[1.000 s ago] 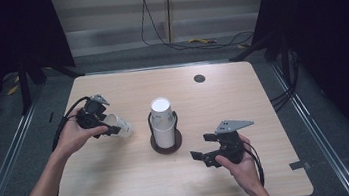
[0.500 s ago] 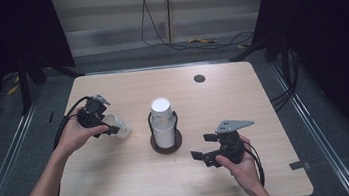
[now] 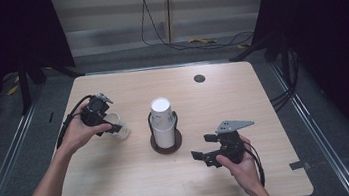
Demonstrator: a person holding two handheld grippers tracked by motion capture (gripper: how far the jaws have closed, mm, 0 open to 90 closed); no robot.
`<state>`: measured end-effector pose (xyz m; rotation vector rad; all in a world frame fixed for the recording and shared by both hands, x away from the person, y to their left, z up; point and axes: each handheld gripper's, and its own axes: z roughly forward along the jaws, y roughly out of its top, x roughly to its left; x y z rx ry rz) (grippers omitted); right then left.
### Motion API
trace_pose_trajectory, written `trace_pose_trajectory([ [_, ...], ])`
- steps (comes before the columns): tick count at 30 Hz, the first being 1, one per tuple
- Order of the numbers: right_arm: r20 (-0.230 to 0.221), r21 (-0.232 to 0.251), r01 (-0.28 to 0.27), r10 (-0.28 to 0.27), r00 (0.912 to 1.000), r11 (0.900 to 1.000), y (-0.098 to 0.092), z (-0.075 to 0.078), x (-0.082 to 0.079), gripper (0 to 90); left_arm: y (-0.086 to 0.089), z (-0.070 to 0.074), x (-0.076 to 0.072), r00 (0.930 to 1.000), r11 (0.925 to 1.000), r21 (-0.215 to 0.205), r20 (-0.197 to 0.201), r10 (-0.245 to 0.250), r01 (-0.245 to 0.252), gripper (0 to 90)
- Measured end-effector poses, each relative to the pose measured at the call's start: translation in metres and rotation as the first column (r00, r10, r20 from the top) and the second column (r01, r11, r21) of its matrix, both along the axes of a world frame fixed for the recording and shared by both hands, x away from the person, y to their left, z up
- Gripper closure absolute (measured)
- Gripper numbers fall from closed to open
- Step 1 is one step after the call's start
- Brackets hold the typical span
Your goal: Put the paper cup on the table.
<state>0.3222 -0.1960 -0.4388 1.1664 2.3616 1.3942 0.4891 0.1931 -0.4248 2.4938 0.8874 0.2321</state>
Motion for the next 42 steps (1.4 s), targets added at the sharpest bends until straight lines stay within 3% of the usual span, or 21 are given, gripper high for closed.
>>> trace_pose_trajectory([
  [2,-0.003,0.004,0.002,-0.002,1.0,1.0,0.0002,-0.0002,0.0001,17.1,-0.0041,-0.0008,-0.002,1.0,0.9999,0.012,0.006,-0.005,0.005,21.8],
  [9,-0.008,0.002,-0.001,0.001,1.0,1.0,0.0005,-0.0005,-0.0003,17.3,-0.0064,-0.0016,0.0021,0.9993,0.999,-0.031,-0.019,0.033,-0.033,21.7],
  [19,-0.015,0.002,0.0,0.0,0.9999,1.0,0.0001,-0.0014,0.0003,17.2,-0.0091,-0.0009,0.0035,0.9994,0.9994,-0.021,-0.019,0.028,-0.028,21.5],
  [23,-0.015,0.003,0.005,-0.005,0.9999,1.0,-0.001,-0.0012,0.0004,17.3,-0.0091,-0.0004,0.0033,0.9991,0.9978,-0.053,-0.018,0.039,-0.04,19.5],
  [29,-0.02,-0.001,0.005,-0.005,0.9998,1.0,0.0002,-0.002,0.0009,17.3,-0.0096,0.0039,0.001,0.9993,0.9972,-0.066,0.011,0.035,-0.034,18.5],
  [31,-0.02,-0.001,0.004,-0.004,0.9998,1.0,0.0004,-0.0023,0.0011,17.2,-0.0088,0.0046,0.0008,0.999,0.994,-0.1,0.001,0.044,-0.044,19.0],
  [33,-0.021,-0.001,0.005,-0.005,0.9998,1.0,0.0004,-0.0022,0.001,17.6,-0.0082,0.0059,0.0006,0.999,0.995,-0.093,0.021,0.038,-0.036,18.9],
  [36,-0.021,-0.006,0.009,-0.009,0.9997,1.0,0.0004,-0.0024,0.0012,18.1,-0.0077,0.0067,0.0003,0.9986,0.9915,-0.123,0.026,0.045,-0.042,18.9],
  [42,-0.023,-0.007,0.015,-0.015,0.9996,1.0,-0.0004,-0.002,0.0012,18.1,-0.008,0.0078,-0.0014,0.9969,0.9895,-0.138,0.059,0.053,-0.044,18.5],
])
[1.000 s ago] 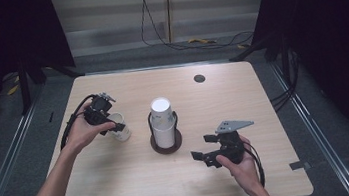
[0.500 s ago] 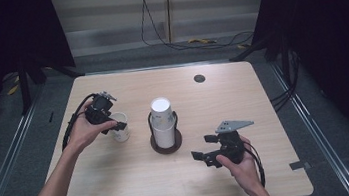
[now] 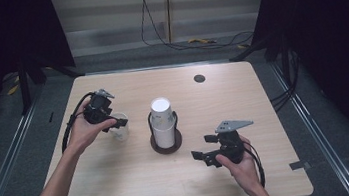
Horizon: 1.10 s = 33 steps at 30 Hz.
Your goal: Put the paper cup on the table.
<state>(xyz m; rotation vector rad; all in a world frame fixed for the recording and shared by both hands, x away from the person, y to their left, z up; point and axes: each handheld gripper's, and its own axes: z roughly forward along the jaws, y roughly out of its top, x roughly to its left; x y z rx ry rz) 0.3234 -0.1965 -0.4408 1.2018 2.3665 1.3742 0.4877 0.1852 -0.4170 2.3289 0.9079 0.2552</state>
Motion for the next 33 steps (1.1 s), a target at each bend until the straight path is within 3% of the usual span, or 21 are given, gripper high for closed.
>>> trace_pose_trajectory([
  [2,-0.001,0.002,0.003,-0.003,1.0,1.0,0.0,0.0,0.0,18.1,0.001,0.002,-0.001,1.0,0.9999,-0.015,-0.007,0.003,-0.003,17.8],
  [7,0.0,0.001,0.006,-0.006,1.0,1.0,-0.001,0.0,0.0,18.1,0.006,0.01,-0.007,0.9997,0.9988,-0.049,0.023,0.007,-0.006,17.2],
  [10,0.002,0.001,0.008,-0.008,1.0,1.0,-0.001,0.0,0.0,18.1,0.013,0.012,-0.012,0.9993,0.9947,-0.103,0.038,0.003,0.001,16.9],
  [15,0.001,0.0,0.008,-0.008,1.0,1.0,0.0,0.0,0.0,18.1,0.017,0.011,-0.016,0.9987,0.9906,-0.137,0.052,-0.003,0.01,16.7],
  [17,-0.001,-0.001,0.01,-0.01,1.0,1.0,0.0,0.0,0.001,18.1,0.019,0.012,-0.019,0.9959,0.9892,-0.145,0.09,-0.006,0.019,16.7],
  [18,0.002,-0.001,0.008,-0.008,1.0,1.0,0.0,0.0,0.001,18.1,0.019,0.012,-0.019,0.9959,0.9892,-0.145,0.09,-0.006,0.019,16.7],
  [20,0.002,-0.001,0.009,-0.009,1.0,1.0,-0.001,0.0,0.001,18.1,0.02,0.012,-0.024,0.9957,0.9809,-0.194,0.092,0.007,0.011,16.8],
  [23,0.003,-0.004,0.007,-0.007,1.0,1.0,0.0,-0.001,0.001,18.4,0.021,0.012,-0.025,0.9945,0.9825,-0.185,0.105,-0.004,0.023,16.8],
  [26,0.001,-0.004,0.006,-0.006,1.0,1.0,0.0,-0.001,0.0,19.5,0.02,0.011,-0.029,0.9954,0.9751,-0.22,0.096,-0.003,0.024,16.8],
  [28,0.005,-0.005,0.002,-0.002,1.0,1.0,0.001,-0.001,0.001,19.6,0.019,0.012,-0.036,0.993,0.9754,-0.217,0.117,-0.011,0.037,16.7],
  [31,0.001,-0.005,0.005,-0.005,1.0,1.0,0.0,-0.002,0.001,19.5,0.017,0.013,-0.04,0.9927,0.9764,-0.212,0.12,-0.017,0.042,16.6],
  [32,0.002,-0.005,0.005,-0.005,1.0,1.0,0.0,-0.001,0.001,19.5,0.017,0.013,-0.043,0.9923,0.9716,-0.231,0.122,-0.023,0.051,16.3],
  [33,0.001,-0.005,0.005,-0.005,1.0,1.0,0.0,-0.001,0.001,19.5,0.017,0.013,-0.043,0.9923,0.9716,-0.231,0.122,-0.023,0.051,16.1],
])
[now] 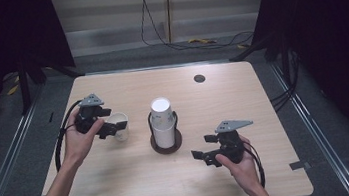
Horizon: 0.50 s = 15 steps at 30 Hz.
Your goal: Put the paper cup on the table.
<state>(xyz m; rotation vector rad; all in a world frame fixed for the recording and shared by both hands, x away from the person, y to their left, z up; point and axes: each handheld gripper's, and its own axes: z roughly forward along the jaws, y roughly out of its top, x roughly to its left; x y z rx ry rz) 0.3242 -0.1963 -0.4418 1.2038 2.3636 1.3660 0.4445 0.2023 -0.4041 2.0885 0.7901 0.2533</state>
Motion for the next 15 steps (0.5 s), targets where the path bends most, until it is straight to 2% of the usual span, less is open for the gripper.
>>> trace_pose_trajectory([
  [1,0.001,-0.001,-0.001,0.001,1.0,1.0,0.0,0.0,0.0,19.5,0.001,-0.001,-0.004,0.9999,0.9998,-0.017,-0.006,-0.012,0.012,16.0],
  [2,0.001,-0.001,-0.001,0.001,1.0,1.0,0.0,0.0,0.0,19.5,0.001,-0.001,-0.004,0.9999,0.9998,-0.017,-0.006,-0.012,0.012,16.0],
  [7,0.001,0.0,0.004,-0.004,1.0,1.0,-0.001,0.0,-0.001,19.4,0.001,-0.001,-0.018,0.9994,0.9999,-0.015,0.035,-0.002,0.002,16.0],
  [9,0.002,-0.001,0.003,-0.003,1.0,1.0,-0.001,0.0,-0.001,19.4,0.001,-0.001,-0.025,0.9982,0.9998,-0.011,0.058,-0.017,0.017,16.0],
  [15,0.001,0.004,0.004,-0.004,1.0,1.0,0.0,0.0,-0.001,19.4,0.0,-0.01,-0.037,0.999,0.999,-0.036,0.038,-0.026,0.027,16.0],
])
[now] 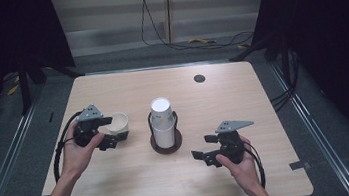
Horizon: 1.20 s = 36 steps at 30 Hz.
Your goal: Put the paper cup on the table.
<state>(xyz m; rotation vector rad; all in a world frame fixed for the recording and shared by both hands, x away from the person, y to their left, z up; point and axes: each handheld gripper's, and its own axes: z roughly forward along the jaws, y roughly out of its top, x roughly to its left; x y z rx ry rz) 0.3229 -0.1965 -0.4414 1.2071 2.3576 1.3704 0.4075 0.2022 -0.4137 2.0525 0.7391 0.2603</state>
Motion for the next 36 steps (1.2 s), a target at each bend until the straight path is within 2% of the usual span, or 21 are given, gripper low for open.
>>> trace_pose_trajectory([
  [1,0.0,0.001,-0.001,0.001,1.0,1.0,0.0,0.0,0.0,19.4,-0.002,-0.003,-0.004,0.9993,0.9994,0.005,0.015,0.034,-0.034,16.1],
  [2,-0.001,0.001,-0.001,0.001,1.0,1.0,0.0,0.0,0.0,19.4,-0.002,-0.003,-0.004,0.9993,0.9994,0.005,0.015,0.034,-0.034,16.1],
  [3,-0.001,-0.001,-0.002,0.002,1.0,1.0,0.0,0.0,0.0,19.4,-0.003,-0.006,-0.006,0.9989,0.9989,-0.014,0.009,0.046,-0.045,16.3],
  [10,0.001,0.0,-0.001,0.001,1.0,1.0,-0.001,-0.001,0.0,19.6,-0.003,-0.015,-0.018,0.9992,0.9982,-0.044,-0.006,0.04,-0.04,16.5],
  [12,-0.004,-0.005,-0.005,0.005,1.0,1.0,-0.001,-0.003,0.0,19.7,-0.004,-0.017,-0.021,0.9987,0.998,-0.037,0.006,0.051,-0.05,16.6],
  [14,-0.005,-0.005,-0.005,0.005,1.0,1.0,-0.001,-0.003,0.0,19.7,-0.005,-0.022,-0.027,0.9976,0.9978,-0.002,0.021,0.066,-0.066,16.6],
  [16,-0.004,-0.002,-0.005,0.005,1.0,1.0,-0.001,-0.003,0.0,19.7,-0.004,-0.027,-0.033,0.9983,0.9984,-0.014,0.017,0.055,-0.055,16.7],
  [19,0.002,0.001,0.0,0.0,1.0,1.0,-0.001,-0.002,0.0,19.5,-0.002,-0.035,-0.041,0.9983,0.9985,-0.007,0.019,0.054,-0.054,17.3],
  [21,0.004,0.002,0.003,-0.003,1.0,1.0,-0.001,-0.002,0.0,19.4,0.001,-0.038,-0.044,0.9986,0.9981,-0.035,-0.014,0.05,-0.051,17.3],
  [22,0.007,0.002,0.005,-0.005,1.0,1.0,0.0,-0.002,0.0,19.1,0.002,-0.04,-0.045,0.9986,0.9977,-0.045,-0.018,0.049,-0.05,17.3],
  [26,0.014,-0.003,0.006,-0.006,0.9999,1.0,0.0,-0.002,0.0,18.6,0.004,-0.048,-0.055,0.9989,0.9984,-0.033,-0.011,0.046,-0.047,17.3],
  [30,0.014,-0.004,0.013,-0.013,0.9998,1.0,0.0,-0.004,0.0,18.2,0.006,-0.053,-0.062,0.998,0.9967,-0.051,-0.014,0.062,-0.063,17.3],
  [33,0.017,-0.012,0.012,-0.012,0.9998,1.0,0.001,-0.004,-0.001,17.9,0.009,-0.058,-0.067,0.9974,0.9958,-0.059,-0.024,0.069,-0.07,17.2],
  [34,0.02,-0.013,0.013,-0.013,0.9997,1.0,0.001,-0.004,-0.001,17.9,0.01,-0.063,-0.07,0.9963,0.9941,-0.078,-0.046,0.072,-0.076,17.2],
  [36,0.024,-0.01,0.025,-0.024,0.9994,1.0,0.0,-0.005,-0.001,17.7,0.01,-0.064,-0.071,0.9958,0.9935,-0.086,-0.059,0.07,-0.075,17.2],
])
